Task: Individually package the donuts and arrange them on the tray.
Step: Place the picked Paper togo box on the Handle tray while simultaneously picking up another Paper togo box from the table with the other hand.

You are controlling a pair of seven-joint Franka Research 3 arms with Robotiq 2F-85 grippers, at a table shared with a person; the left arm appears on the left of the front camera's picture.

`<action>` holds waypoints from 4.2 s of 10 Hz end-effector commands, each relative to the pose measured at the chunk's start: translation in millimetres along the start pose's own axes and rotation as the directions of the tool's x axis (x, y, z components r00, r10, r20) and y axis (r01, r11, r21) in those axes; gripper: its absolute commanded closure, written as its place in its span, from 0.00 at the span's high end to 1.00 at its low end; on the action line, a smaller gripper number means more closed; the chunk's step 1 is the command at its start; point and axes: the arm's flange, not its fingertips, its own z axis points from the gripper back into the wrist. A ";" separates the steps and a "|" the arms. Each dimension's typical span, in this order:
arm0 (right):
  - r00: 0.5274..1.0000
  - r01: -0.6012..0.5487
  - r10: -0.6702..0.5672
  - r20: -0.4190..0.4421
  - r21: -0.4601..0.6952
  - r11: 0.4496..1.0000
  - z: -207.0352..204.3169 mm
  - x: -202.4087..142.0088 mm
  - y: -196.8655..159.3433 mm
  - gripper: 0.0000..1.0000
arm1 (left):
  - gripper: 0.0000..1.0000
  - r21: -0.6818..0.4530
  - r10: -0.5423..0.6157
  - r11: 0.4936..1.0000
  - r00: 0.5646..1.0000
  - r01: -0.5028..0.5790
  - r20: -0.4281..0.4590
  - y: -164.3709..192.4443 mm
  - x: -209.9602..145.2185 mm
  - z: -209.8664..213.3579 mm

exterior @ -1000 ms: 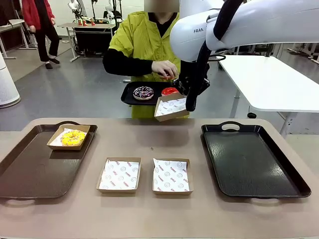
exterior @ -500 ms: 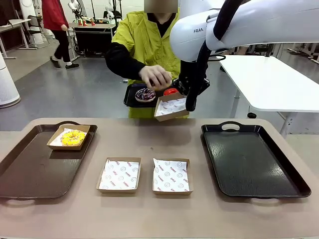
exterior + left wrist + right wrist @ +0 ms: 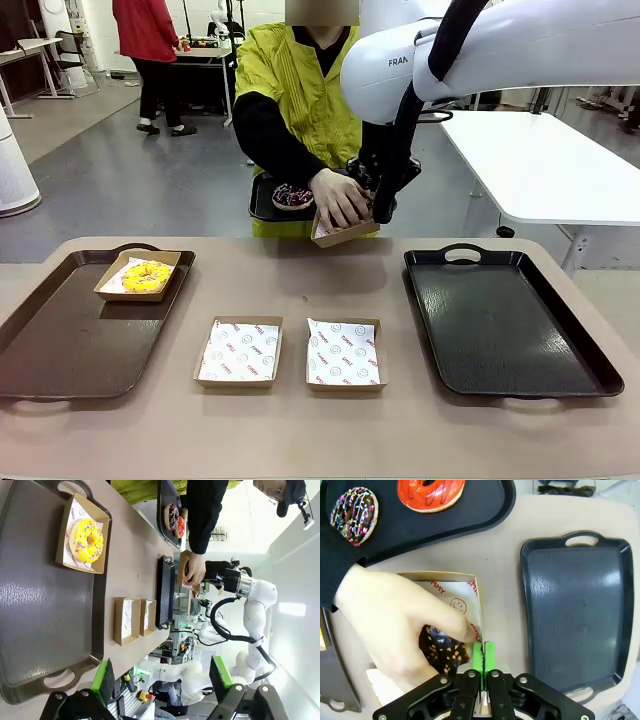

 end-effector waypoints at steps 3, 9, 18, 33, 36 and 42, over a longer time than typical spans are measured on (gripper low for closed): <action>1.000 -0.001 0.001 0.001 -0.003 1.000 0.5 -2.3 -2.8 0.00 | 1.00 0.005 -0.001 1.000 1.000 0.001 -0.005 -1.9 -2.9 2.3; 1.000 0.000 0.000 0.000 0.000 1.000 0.0 0.0 0.0 0.01 | 1.00 0.000 0.000 1.000 1.000 0.000 0.000 0.0 0.0 0.0; 0.998 0.033 -0.031 -0.059 0.033 0.999 8.0 -20.0 -216.8 0.01 | 1.00 0.589 -0.056 0.783 0.966 0.199 -0.251 -145.3 -48.5 -170.0; 0.992 0.039 -0.041 -0.123 -0.012 0.999 -35.2 2.0 -223.6 0.01 | 1.00 0.823 -0.134 0.439 0.932 0.361 -0.337 -82.6 -93.2 -376.3; 0.992 0.039 -0.041 -0.123 -0.012 0.999 -35.2 2.0 -223.6 0.01 | 1.00 0.823 -0.134 0.439 0.932 0.361 -0.337 -82.6 -93.2 -376.3; 0.992 -0.018 0.019 -0.121 0.011 1.000 -65.6 28.4 -232.9 0.01 | 1.00 0.837 -0.160 0.410 0.932 0.363 -0.326 -83.4 -97.2 -415.5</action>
